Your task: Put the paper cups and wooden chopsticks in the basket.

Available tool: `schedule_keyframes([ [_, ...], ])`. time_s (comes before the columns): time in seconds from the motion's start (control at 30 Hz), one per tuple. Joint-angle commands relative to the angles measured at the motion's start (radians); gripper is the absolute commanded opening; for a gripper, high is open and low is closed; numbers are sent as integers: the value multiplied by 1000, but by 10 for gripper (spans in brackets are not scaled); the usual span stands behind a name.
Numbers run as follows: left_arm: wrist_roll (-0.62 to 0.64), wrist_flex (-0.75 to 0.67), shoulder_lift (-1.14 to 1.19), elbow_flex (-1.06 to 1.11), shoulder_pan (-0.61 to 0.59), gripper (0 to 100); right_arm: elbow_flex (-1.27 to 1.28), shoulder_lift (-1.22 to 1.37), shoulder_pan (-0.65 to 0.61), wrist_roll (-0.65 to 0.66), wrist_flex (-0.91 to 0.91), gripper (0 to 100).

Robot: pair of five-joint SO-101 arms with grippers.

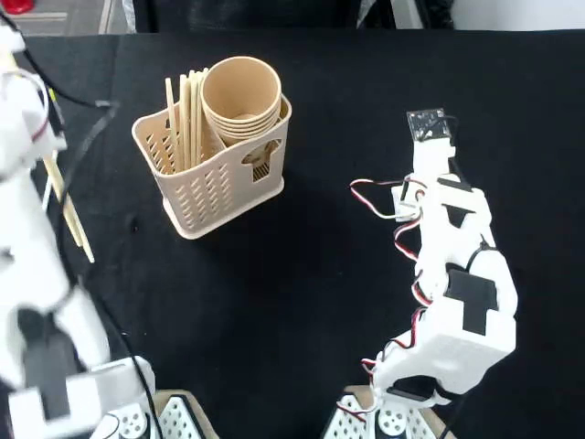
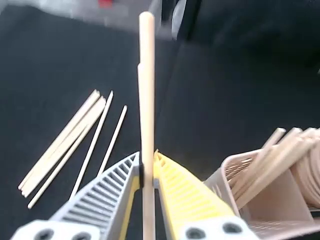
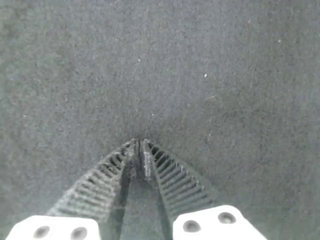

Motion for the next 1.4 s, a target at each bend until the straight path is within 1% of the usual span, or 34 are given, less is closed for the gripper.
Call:
schedule_keyframes([
  [0.0, 9, -256, -284, 331, 12, 30, -1, -59, 3, 11, -5, 14],
  [0.1, 9, -532, -479, 625, 12, 29, -1, -59, 3, 11, -3, 14],
  [0.17, 15, -744, -595, 805, 19, 29, -1, -59, 3, 11, -3, 14],
  [0.3, 75, -1171, -778, 1129, 110, 29, -1, -59, 3, 11, -3, 14],
  [0.43, 72, -1570, -852, 1354, 260, 29, -1, -59, 3, 11, -3, 14],
  [0.5, 72, -1692, -852, 1383, 292, 29, -1, -59, 3, 11, -3, 14],
  [0.53, 72, -1714, -848, 1382, 302, 29, -1, -59, 3, 11, -3, 14],
  [0.63, 72, -1717, -812, 1353, 338, 29, -1, -59, 3, 11, -3, 14],
  [0.87, 72, -1717, -589, 1365, 352, 29, -1, -59, 3, 11, -3, 14],
  [0.93, 72, -1677, -549, 1376, 352, 29, -1, -59, 3, 11, -3, 14],
  [1.07, 72, -1557, -543, 1374, 352, 30, -1, -59, 3, 11, -5, 14],
  [1.17, 72, -1534, -540, 1377, 354, 31, -1, -59, 3, 11, -5, 14],
  [1.2, 71, -1525, -534, 1382, 354, 43, -1, -59, 3, 11, -5, 14],
  [1.23, 58, -1496, -532, 1382, 354, 80, -1, -59, 3, 11, -5, 14],
  [1.3, 49, -1390, -537, 1368, 355, 189, -1, -59, 3, 11, -5, 14],
  [1.33, 66, -1329, -540, 1345, 354, 224, -1, -59, 3, 11, -5, 14],
  [1.37, 69, -1270, -542, 1313, 354, 230, -1, -59, 3, 11, -5, 14],
])
